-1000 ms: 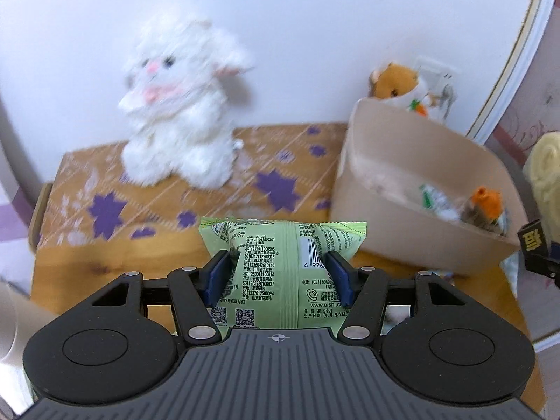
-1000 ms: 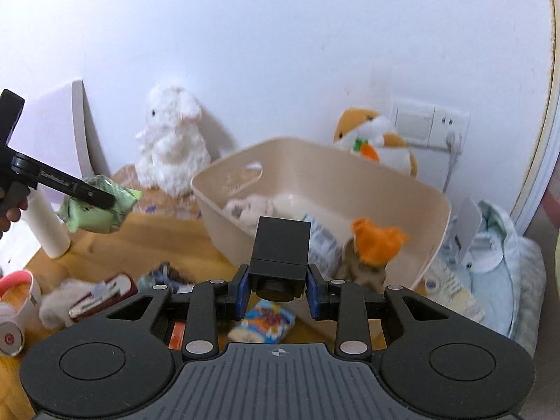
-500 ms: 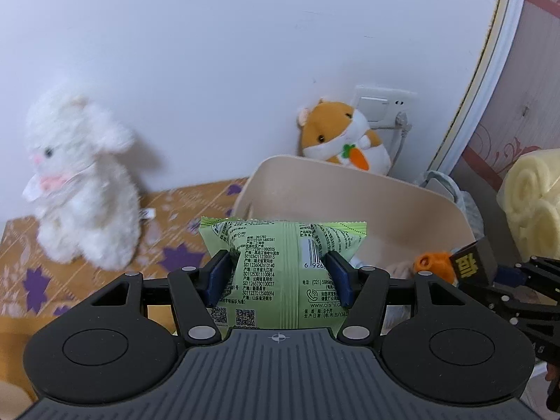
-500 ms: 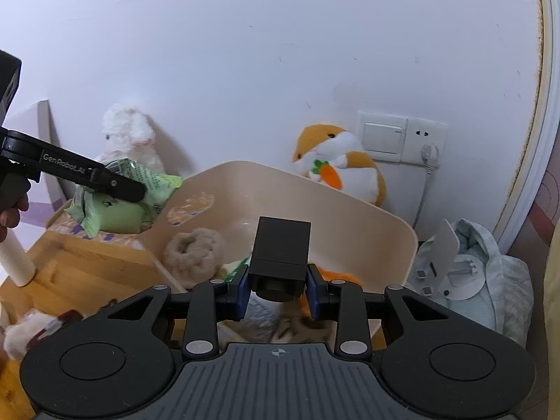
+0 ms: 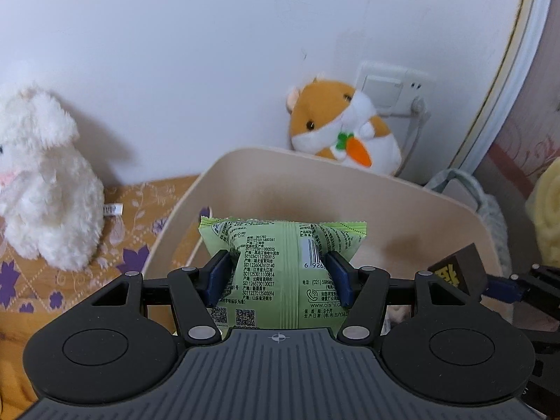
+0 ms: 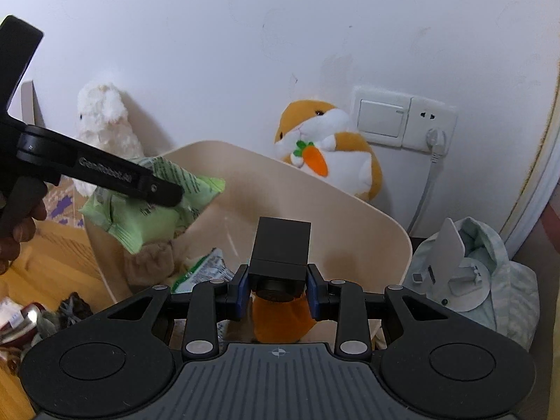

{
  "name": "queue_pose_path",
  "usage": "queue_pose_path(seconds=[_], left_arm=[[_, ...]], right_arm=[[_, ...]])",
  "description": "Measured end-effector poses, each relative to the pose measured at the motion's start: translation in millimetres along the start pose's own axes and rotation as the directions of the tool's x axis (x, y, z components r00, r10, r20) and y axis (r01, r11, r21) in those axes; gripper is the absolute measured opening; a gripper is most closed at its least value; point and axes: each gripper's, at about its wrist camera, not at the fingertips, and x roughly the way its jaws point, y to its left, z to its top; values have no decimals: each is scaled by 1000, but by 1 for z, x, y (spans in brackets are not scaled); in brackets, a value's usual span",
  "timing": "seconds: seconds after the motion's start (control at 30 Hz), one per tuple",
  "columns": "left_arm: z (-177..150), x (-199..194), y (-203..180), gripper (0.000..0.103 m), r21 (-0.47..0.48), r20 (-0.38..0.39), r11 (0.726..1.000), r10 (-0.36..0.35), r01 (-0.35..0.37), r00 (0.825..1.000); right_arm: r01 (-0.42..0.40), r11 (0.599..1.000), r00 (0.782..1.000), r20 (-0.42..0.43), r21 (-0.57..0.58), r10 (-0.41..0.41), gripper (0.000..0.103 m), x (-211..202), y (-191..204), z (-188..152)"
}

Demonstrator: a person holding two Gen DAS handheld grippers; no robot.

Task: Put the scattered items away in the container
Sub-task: 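Open both tools to release the bag and box into the basket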

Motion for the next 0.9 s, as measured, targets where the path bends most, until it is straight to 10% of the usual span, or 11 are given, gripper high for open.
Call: queue_pose_path(seconds=[0.13, 0.63, 0.9], left_arm=[[-7, 6, -5, 62, 14, -16, 1000, 16, -16, 1000], [-20, -27, 5, 80, -2, 9, 1000, 17, -17, 1000], [-40, -69, 37, 82, 0, 57, 998, 60, -60, 997]], right_arm=[[-8, 1000, 1000, -19, -12, 8, 31, 6, -3, 0], [-8, 999, 999, 31, -38, 9, 97, -21, 6, 0], [3, 1000, 999, 50, -21, -2, 103, -41, 16, -7]])
